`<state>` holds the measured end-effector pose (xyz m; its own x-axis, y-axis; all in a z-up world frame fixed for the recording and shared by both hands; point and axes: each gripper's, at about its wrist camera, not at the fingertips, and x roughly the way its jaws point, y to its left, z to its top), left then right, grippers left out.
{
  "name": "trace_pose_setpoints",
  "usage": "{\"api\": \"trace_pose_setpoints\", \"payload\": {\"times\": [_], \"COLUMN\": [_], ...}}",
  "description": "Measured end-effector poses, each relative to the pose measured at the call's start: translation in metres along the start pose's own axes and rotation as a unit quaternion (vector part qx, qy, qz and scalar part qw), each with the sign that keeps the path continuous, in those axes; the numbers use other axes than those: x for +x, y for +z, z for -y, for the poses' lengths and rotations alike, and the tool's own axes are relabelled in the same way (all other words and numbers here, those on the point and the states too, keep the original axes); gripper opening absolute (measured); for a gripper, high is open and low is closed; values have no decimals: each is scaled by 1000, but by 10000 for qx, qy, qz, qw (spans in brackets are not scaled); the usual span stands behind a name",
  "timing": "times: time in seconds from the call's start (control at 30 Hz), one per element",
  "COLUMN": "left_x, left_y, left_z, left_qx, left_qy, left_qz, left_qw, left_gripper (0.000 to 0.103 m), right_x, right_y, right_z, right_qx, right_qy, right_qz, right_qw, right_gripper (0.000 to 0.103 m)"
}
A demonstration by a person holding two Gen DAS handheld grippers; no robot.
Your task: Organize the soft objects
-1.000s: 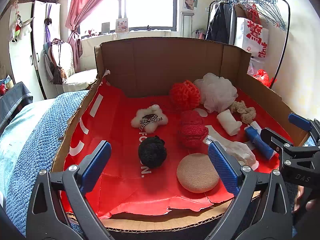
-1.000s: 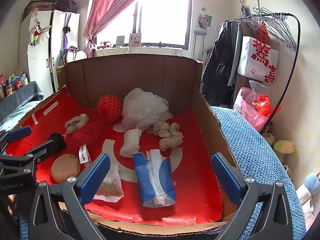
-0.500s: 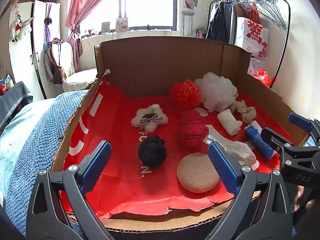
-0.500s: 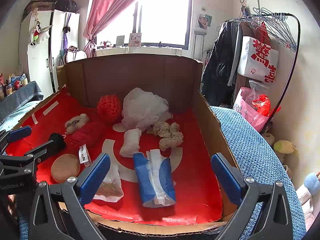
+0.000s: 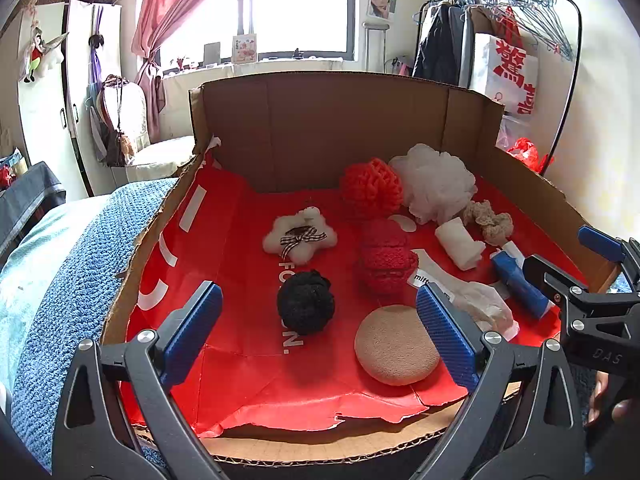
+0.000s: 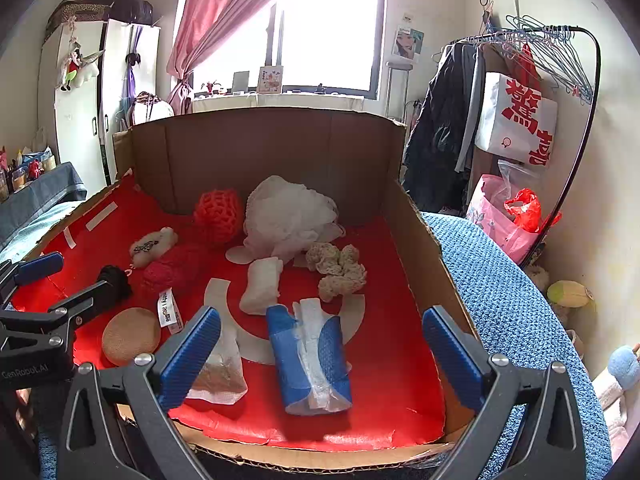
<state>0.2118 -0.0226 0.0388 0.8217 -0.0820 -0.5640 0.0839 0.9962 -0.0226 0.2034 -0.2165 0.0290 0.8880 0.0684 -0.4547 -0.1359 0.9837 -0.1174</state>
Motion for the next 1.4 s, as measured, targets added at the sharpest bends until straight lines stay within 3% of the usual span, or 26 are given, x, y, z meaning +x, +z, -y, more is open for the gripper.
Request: {"api": "trace_pose_setpoints", "payload": {"times": [0.37, 0.83, 1.23, 1.4], "left_x": [-4, -92, -108, -102], "left_y": [0, -4, -33, -50], "left_z": [-2, 2, 10, 13], "left_qx": [-60, -45, -134, -171], "left_qy": [-21, -103, -235, -240], "left_qz": [13, 194, -146, -448], "left_qw": [10000, 9997, 9995, 9986], "left_gripper": [99, 99, 99, 99], "right_x": [-6, -106, -129, -122], "right_y": [2, 1, -32, -51], "right_z": [1, 2, 0, 3], "right_qx": [25, 97, 106, 217], "right_qy": [-35, 268, 340, 350], "right_qz": [72, 517, 286, -62], "right_qw": [10000, 9983, 9990, 9991], "right_gripper": [103, 103, 103, 103]}}
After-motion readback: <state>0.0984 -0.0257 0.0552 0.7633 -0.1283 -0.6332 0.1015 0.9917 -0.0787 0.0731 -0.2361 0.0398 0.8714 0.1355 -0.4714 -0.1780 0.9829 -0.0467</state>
